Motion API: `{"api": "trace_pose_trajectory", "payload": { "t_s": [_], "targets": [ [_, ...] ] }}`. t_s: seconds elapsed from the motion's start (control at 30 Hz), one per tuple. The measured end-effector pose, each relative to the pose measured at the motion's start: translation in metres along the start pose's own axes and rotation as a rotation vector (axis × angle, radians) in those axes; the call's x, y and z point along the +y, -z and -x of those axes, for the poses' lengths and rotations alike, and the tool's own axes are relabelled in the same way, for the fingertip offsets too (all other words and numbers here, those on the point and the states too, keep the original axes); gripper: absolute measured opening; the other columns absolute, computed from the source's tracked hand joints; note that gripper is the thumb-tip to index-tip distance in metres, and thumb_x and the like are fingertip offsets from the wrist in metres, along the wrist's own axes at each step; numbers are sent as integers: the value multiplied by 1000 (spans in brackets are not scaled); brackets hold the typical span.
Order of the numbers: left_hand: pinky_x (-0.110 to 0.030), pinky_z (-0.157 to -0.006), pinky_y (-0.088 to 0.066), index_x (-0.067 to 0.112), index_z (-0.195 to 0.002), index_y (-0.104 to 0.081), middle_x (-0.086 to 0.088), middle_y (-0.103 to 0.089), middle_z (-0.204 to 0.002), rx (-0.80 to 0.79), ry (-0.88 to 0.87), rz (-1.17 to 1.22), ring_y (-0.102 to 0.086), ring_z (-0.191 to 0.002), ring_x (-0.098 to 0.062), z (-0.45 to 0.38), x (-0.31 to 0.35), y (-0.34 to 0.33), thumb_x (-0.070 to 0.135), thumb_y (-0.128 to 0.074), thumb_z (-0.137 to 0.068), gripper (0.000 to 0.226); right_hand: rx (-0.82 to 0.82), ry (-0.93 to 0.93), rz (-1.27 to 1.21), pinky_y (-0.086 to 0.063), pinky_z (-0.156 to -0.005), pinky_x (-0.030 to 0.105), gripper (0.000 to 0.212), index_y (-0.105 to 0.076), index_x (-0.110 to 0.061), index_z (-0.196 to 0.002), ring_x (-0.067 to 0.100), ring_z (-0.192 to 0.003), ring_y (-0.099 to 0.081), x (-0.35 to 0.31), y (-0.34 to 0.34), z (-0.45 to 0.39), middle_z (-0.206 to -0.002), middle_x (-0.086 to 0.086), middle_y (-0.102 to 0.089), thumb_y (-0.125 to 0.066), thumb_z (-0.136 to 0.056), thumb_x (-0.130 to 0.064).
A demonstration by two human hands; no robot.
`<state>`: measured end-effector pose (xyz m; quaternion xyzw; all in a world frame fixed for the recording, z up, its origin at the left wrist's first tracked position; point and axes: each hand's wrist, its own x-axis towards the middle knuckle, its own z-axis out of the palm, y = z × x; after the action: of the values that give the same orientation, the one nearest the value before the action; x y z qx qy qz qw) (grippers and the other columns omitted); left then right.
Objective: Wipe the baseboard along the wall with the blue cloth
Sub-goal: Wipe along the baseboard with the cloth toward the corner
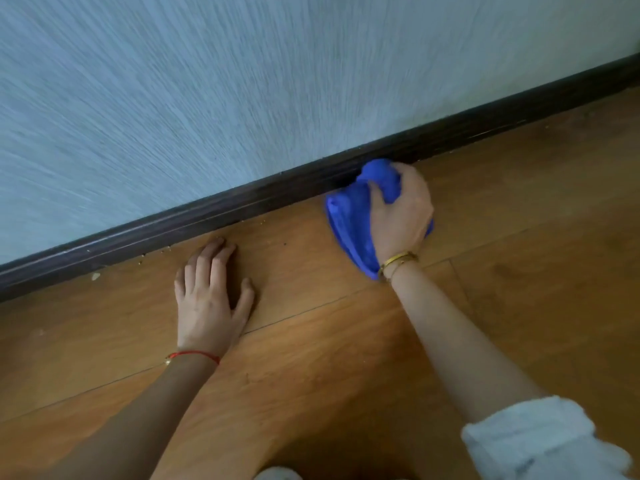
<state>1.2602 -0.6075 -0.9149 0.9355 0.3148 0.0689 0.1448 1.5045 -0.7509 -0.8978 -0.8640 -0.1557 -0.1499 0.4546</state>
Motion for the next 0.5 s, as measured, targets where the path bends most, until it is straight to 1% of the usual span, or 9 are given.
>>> {"api": "trace_pose_trajectory", "payload": {
  "t_s": [0.03, 0.07, 0.13, 0.2, 0.27, 0.33, 0.37, 0.43, 0.5],
  "targets": [
    [-58, -116, -28, 10, -145, -48, -11, -45, -151, 2, 3, 1, -42, -135, -35, -1, 2, 1, 45, -46, -95, 61, 90, -103, -10, -46, -87, 26, 20, -67, -4, -101, 25, -92, -62, 9, 9, -16, -97, 10, -68, -67, -80, -8],
    [-56, -117, -27, 11, -146, -48, -11, -46, -150, 6, 2, 4, -43, -134, -34, -2, 6, 0, 44, -47, -95, 61, 144, -168, -2, -47, -87, 27, 21, -66, -4, -100, 26, -93, -63, 16, 16, -31, -97, 10, -68, -66, -80, -8],
    [-57, -117, -30, 10, -145, -49, -11, -49, -147, 30, -27, 28, -45, -133, -34, -8, 19, -3, 42, -48, -96, 58, 118, -188, 29, -49, -88, 33, 25, -65, -4, -105, 26, -97, -62, 18, 18, -42, -101, 9, -67, -66, -80, -10],
    [-58, -114, -34, 9, -143, -51, -11, -50, -146, 52, -88, 60, -47, -131, -34, -15, 40, -10, 39, -51, -95, 56, -9, -99, 38, -48, -89, 35, 27, -63, -4, -107, 27, -99, -61, 8, 12, -26, -102, 10, -65, -69, -81, -11],
    [-56, -113, -35, 8, -142, -52, -12, -51, -147, 54, -158, 88, -46, -131, -33, -24, 65, -21, 35, -55, -93, 56, -157, 85, 62, -45, -86, 34, 28, -63, -3, -105, 30, -95, -61, -5, 3, -2, -99, 12, -65, -74, -80, -11],
    [-54, -114, -36, 5, -139, -53, -13, -51, -146, 38, -208, 105, -44, -133, -31, -31, 89, -30, 33, -54, -93, 54, -258, 232, 78, -45, -82, 35, 27, -64, -3, -102, 31, -88, -61, -9, 0, 8, -94, 13, -65, -75, -78, -9],
    [-54, -115, -35, 4, -139, -52, -14, -51, -146, 28, -217, 107, -43, -134, -31, -34, 98, -34, 33, -53, -93, 54, -278, 258, 84, -47, -81, 37, 28, -65, -4, -102, 31, -87, -61, -5, 3, 3, -94, 12, -65, -75, -77, -7],
    [-52, -118, -31, 5, -142, -50, -13, -49, -149, 10, -237, 91, -42, -136, -30, -40, 110, -39, 35, -51, -94, 56, -262, 247, 112, -49, -81, 40, 29, -65, -4, -105, 30, -89, -60, 7, 15, -10, -96, 11, -65, -74, -78, -7],
    [-48, -122, -24, 6, -145, -49, -12, -47, -152, 8, -268, 63, -37, -139, -27, -43, 112, -42, 37, -50, -94, 59, -174, 174, 133, -49, -83, 40, 28, -64, -4, -106, 30, -92, -60, 24, 32, -24, -99, 11, -64, -73, -79, -9]
  ]
}}
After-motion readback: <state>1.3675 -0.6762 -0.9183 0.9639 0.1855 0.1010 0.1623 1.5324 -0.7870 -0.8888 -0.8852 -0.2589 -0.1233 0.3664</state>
